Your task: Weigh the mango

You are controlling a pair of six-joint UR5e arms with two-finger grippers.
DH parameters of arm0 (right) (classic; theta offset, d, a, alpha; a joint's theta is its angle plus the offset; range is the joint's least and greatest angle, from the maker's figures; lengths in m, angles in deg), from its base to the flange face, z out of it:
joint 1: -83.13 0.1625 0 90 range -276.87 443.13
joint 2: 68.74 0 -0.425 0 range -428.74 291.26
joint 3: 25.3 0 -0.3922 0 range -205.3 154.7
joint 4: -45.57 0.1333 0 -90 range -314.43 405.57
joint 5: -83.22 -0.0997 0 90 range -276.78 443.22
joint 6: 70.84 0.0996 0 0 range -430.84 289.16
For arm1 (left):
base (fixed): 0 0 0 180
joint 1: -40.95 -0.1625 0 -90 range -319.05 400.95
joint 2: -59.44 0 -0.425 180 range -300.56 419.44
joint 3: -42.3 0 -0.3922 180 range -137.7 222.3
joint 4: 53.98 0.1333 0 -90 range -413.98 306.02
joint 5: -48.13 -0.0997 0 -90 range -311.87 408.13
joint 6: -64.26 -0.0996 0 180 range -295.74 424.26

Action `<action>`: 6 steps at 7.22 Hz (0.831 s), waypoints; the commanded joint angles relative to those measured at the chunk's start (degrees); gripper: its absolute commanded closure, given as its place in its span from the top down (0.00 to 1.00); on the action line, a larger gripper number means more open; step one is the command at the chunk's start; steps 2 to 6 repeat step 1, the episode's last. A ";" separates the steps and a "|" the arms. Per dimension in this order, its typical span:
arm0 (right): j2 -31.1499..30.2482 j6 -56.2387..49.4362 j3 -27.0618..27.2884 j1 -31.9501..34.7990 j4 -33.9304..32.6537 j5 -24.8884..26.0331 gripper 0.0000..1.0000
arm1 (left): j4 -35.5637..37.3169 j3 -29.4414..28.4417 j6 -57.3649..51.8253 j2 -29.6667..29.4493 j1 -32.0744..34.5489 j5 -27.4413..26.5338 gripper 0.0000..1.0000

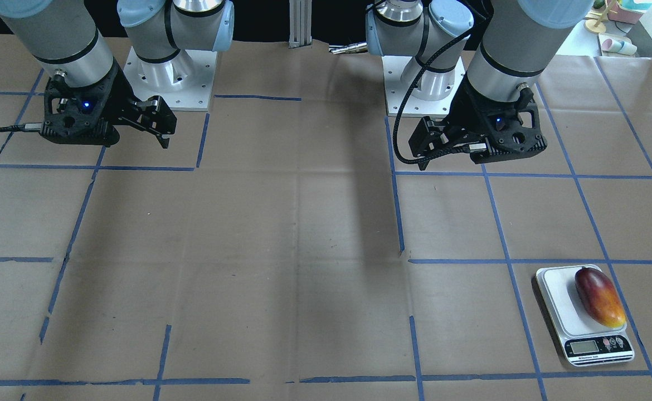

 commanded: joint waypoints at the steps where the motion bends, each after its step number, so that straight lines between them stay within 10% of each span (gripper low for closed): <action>1: 0.00 0.00 0.00 0.00 0.00 -0.09 1.00 | -0.01 0.02 -0.16 0.01 -0.07 -0.04 0.99; 6: 0.00 0.00 0.00 0.00 0.00 -0.09 1.00 | -0.01 0.02 -0.16 0.01 -0.07 -0.04 0.99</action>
